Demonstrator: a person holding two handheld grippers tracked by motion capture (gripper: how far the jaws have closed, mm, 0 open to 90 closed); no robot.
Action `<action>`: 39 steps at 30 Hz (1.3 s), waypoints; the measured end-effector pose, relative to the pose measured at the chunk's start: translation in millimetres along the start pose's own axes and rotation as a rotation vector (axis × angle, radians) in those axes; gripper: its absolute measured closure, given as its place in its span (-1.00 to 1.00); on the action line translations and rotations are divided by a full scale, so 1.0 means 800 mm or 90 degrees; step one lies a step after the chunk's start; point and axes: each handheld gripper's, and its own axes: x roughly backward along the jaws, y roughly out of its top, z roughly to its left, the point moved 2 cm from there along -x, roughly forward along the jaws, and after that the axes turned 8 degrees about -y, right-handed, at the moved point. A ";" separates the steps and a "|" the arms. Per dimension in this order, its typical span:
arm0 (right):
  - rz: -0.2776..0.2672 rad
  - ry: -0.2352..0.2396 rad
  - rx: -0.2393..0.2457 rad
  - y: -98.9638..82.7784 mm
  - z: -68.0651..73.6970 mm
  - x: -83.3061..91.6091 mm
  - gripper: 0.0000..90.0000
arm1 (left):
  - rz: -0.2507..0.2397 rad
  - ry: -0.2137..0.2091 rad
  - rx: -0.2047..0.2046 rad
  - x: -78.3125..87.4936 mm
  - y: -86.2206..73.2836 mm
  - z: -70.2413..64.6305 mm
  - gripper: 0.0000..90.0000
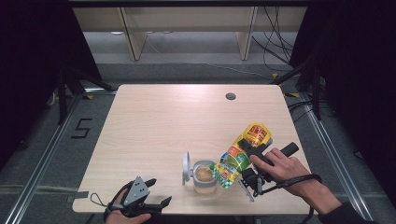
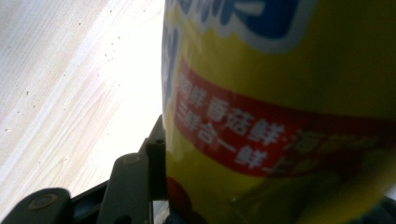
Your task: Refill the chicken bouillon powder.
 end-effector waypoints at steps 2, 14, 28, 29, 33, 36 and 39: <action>-0.002 -0.003 -0.002 0.000 0.000 0.000 0.21 | 0.001 0.001 0.000 0.000 0.000 0.000 -0.57; 0.000 -0.003 -0.001 0.000 0.000 0.000 0.21 | -0.003 0.000 0.003 0.000 0.000 0.000 -0.57; 0.003 -0.003 -0.008 -0.001 0.002 0.002 0.21 | -0.017 -0.003 0.026 -0.001 0.000 -0.003 -0.57; 0.003 -0.003 -0.013 -0.001 0.003 0.002 0.22 | -0.012 -0.006 0.026 -0.001 0.000 -0.002 -0.57; 0.006 0.000 -0.006 -0.002 0.000 0.002 0.21 | -0.014 -0.005 0.026 -0.001 0.000 -0.003 -0.57; 0.006 0.000 -0.006 -0.002 0.001 0.002 0.22 | -0.016 -0.003 0.026 -0.001 0.000 -0.003 -0.57; 0.005 0.001 -0.008 -0.001 0.001 0.002 0.22 | -0.011 -0.002 0.019 0.000 0.000 -0.002 -0.57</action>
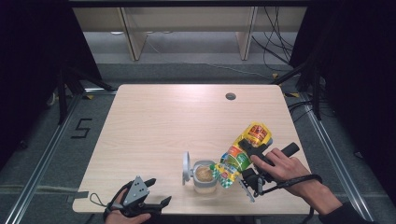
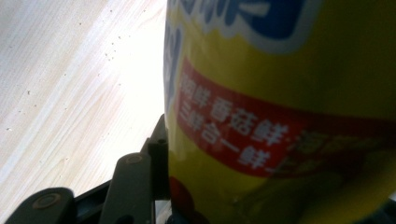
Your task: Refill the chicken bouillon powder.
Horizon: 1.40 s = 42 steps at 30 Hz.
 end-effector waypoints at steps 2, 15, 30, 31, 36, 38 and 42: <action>-0.004 -0.001 0.006 0.000 -0.001 -0.001 0.22 | 0.003 0.003 -0.002 0.000 0.000 0.001 -0.57; -0.003 -0.005 -0.001 -0.001 0.000 0.000 0.22 | 0.008 0.004 -0.023 0.002 0.001 0.002 -0.57; -0.002 -0.004 0.000 -0.001 0.001 0.000 0.22 | 0.003 -0.001 -0.019 0.001 0.001 0.001 -0.57; -0.002 -0.004 0.000 -0.001 0.001 0.000 0.22 | 0.003 -0.001 -0.019 0.001 0.001 0.001 -0.57; -0.003 -0.002 0.000 0.000 0.002 -0.001 0.22 | 0.003 -0.001 -0.018 0.001 0.001 0.001 -0.57; -0.002 -0.001 -0.002 0.000 0.002 -0.001 0.22 | 0.003 -0.001 -0.017 0.000 0.001 0.001 -0.57; -0.007 -0.003 0.004 0.000 0.001 -0.001 0.22 | 0.003 -0.002 -0.017 0.001 0.001 0.001 -0.57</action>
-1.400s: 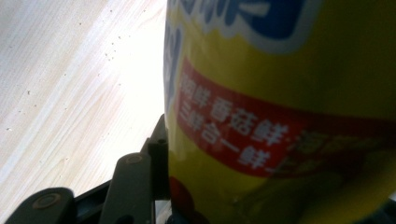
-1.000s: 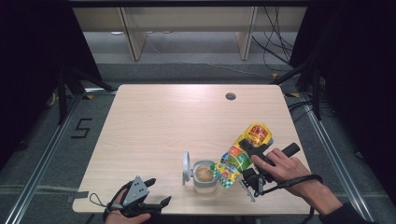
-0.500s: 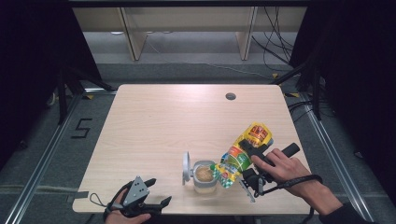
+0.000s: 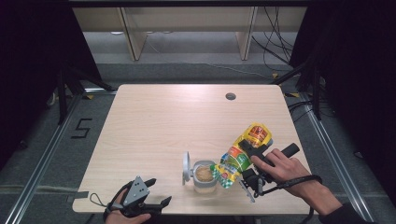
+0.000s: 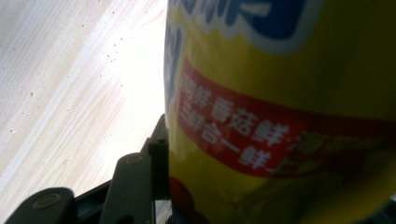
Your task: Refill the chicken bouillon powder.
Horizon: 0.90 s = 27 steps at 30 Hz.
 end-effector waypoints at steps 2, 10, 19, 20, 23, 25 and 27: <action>0.005 0.001 -0.006 0.000 0.001 0.001 0.22 | 0.000 0.001 0.000 0.000 0.000 0.000 -0.57; 0.014 0.002 -0.030 -0.001 0.002 0.002 0.22 | 0.002 -0.001 0.001 0.000 0.000 0.000 -0.57; 0.013 0.003 -0.028 0.000 0.003 0.002 0.22 | -0.006 0.001 0.012 -0.002 -0.001 -0.001 -0.57; 0.015 0.006 -0.036 0.000 0.004 0.002 0.22 | -0.008 0.002 0.022 -0.002 -0.001 -0.002 -0.57; 0.012 0.003 -0.033 0.000 0.003 0.001 0.22 | -0.005 0.002 0.017 -0.001 -0.001 -0.002 -0.57; 0.017 0.007 -0.038 0.000 0.004 0.002 0.22 | -0.005 0.002 0.017 -0.001 -0.001 -0.002 -0.57; 0.016 0.008 -0.041 0.000 0.004 0.002 0.22 | -0.005 0.002 0.017 -0.001 -0.001 -0.002 -0.57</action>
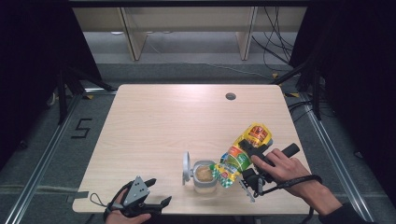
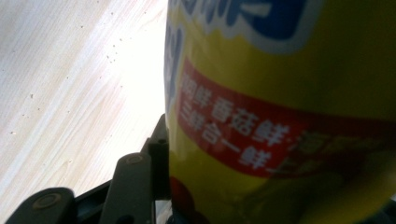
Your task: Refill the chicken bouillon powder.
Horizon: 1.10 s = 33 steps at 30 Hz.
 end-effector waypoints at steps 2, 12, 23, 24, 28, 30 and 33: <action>-0.003 -0.004 0.009 0.001 -0.001 0.000 0.22 | -0.004 0.000 0.004 -0.001 0.000 0.000 -0.57; -0.006 -0.006 0.011 0.001 -0.001 0.000 0.22 | -0.004 0.000 0.005 -0.001 0.000 -0.001 -0.57; -0.007 -0.003 0.030 0.000 -0.002 0.000 0.22 | 0.011 0.002 -0.002 0.001 0.000 0.002 -0.57; -0.007 -0.003 0.030 0.000 -0.002 0.000 0.22 | 0.017 0.005 -0.011 0.002 0.000 0.003 -0.57; -0.009 -0.004 0.036 0.000 -0.004 -0.001 0.22 | 0.017 0.007 -0.011 0.002 0.000 0.003 -0.57; -0.009 -0.007 0.035 0.000 -0.003 -0.001 0.22 | 0.017 0.007 -0.011 0.002 0.000 0.003 -0.57; -0.015 -0.008 0.043 0.000 -0.004 -0.002 0.22 | 0.009 0.001 -0.001 0.001 0.000 0.002 -0.57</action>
